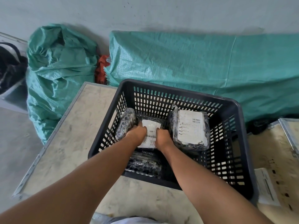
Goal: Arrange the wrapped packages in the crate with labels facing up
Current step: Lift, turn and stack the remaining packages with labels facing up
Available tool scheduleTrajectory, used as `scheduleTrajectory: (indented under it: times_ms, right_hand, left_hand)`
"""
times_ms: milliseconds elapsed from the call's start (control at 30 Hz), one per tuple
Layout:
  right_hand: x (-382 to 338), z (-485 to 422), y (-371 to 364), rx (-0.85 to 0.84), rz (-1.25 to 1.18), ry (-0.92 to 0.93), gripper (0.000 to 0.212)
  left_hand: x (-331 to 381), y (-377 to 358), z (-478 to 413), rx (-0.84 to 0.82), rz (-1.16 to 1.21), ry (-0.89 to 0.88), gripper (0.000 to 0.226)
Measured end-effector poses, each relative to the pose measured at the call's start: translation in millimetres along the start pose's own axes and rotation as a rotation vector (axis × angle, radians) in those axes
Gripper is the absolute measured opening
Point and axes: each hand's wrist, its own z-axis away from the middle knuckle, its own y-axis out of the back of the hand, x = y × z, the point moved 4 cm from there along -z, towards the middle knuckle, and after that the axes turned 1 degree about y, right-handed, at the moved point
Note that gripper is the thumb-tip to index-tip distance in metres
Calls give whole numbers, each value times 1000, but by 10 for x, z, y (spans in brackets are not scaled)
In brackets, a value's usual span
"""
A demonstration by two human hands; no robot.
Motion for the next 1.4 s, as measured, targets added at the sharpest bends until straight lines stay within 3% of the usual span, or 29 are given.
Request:
scheduleTrajectory:
  times_ms: [100, 233, 367, 500, 633, 800, 900, 1100, 1233, 1400]
  right_hand:
    - [-10, 30, -9, -30, -7, -17, 23]
    - [-14, 56, -23, -35, 54, -12, 21]
    - [-36, 80, 10, -27, 68, 2, 23]
    - [-61, 101, 32, -37, 106, 36, 26]
    - [-22, 78, 20, -60, 30, 53, 31]
    - [-112, 114, 54, -92, -261, 87, 70]
    - [-356, 101, 176, -14, -311, 180, 86]
    - [-1041, 236, 75, -100, -490, 413, 91]
    - [-1188, 248, -131, -136, -353, 418, 85]
    - [-1070, 281, -183, -126, -459, 406, 68]
  left_hand:
    - [26, 43, 52, 33, 103, 61, 55]
    - [21, 36, 44, 71, 61, 37, 62]
    - [36, 77, 84, 5, 121, 25, 58]
    - [43, 344, 216, -12, 164, -62, 93]
    - [-71, 841, 561, 158, 306, -137, 90]
    - [-495, 1223, 1175, 539, 468, -207, 66]
    - [-767, 1183, 1407, 654, 454, -146, 75]
    - [-1050, 876, 1448, 512, 537, 2, 85]
    - [-1083, 783, 1424, 513, 558, -12, 84]
    - [-1061, 768, 1403, 483, 592, 9, 84]
